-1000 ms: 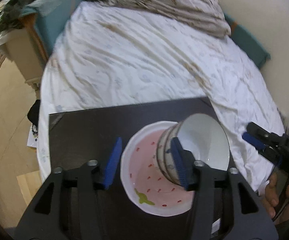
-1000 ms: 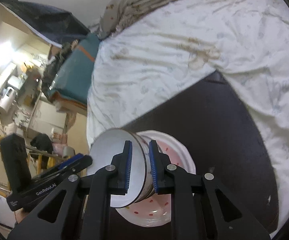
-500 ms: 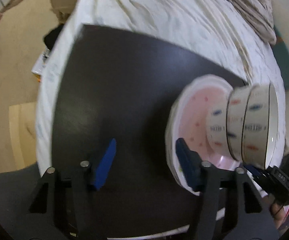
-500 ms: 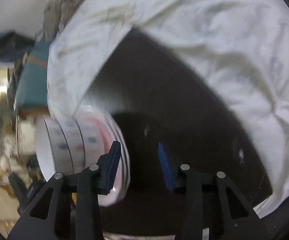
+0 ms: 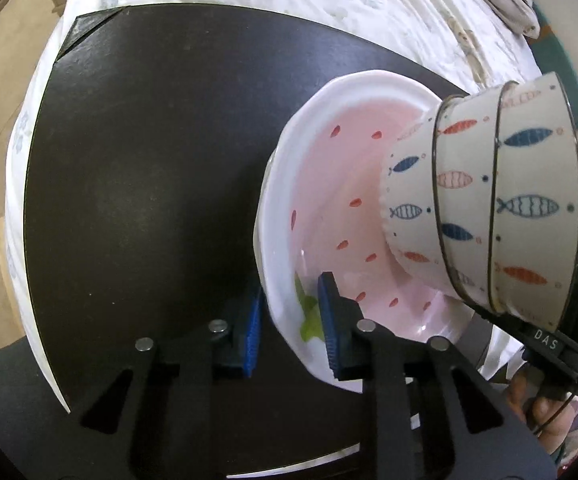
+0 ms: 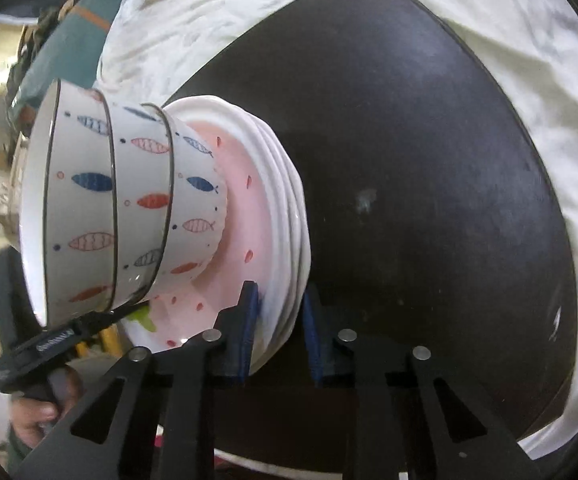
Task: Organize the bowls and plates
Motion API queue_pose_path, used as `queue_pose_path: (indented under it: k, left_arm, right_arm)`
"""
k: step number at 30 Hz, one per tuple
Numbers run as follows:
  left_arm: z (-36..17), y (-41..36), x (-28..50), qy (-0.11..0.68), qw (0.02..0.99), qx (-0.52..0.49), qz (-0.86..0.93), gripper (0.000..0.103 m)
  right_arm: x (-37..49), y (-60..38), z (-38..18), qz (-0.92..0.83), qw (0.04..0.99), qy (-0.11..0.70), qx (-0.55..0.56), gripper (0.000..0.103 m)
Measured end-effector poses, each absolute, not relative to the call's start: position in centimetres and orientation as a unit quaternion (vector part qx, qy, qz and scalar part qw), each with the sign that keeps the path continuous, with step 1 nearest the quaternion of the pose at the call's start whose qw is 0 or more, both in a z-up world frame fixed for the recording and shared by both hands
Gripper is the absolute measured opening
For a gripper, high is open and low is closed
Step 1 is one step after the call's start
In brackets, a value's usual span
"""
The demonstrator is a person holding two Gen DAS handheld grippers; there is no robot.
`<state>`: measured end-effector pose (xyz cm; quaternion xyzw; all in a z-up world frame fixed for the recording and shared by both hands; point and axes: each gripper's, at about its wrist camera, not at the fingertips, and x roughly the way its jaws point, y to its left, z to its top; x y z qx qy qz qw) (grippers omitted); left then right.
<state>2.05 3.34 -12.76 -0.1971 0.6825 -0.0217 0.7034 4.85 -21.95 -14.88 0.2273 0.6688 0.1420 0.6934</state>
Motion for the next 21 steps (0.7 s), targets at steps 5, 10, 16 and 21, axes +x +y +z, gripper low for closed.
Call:
queue_pose_path:
  k: [5,10,16,21]
  left_arm:
    - [-12.8,3.3,3.6,0.680,0.706,-0.197,-0.012,0.023]
    - [-12.9,3.4,5.8,0.676,0.710,-0.195,-0.001,0.023]
    - [-13.0,3.8,7.5,0.670,0.717,-0.193,0.001,0.024]
    - [-12.9,4.4,7.9,0.656,0.729,-0.192,-0.005,0.025]
  right_arm:
    - [5.9,-22.0,-15.4,0.138,0.684,0.673,0.244,0.025]
    - [7.8,-21.8,-15.5,0.125,0.687,0.670,0.253,0.025]
    - [10.0,-21.6,-15.4,0.118,0.710,0.649,0.246,0.025]
    - [11.2,-22.2,-15.8,0.114,0.718,0.631,0.271,0.025]
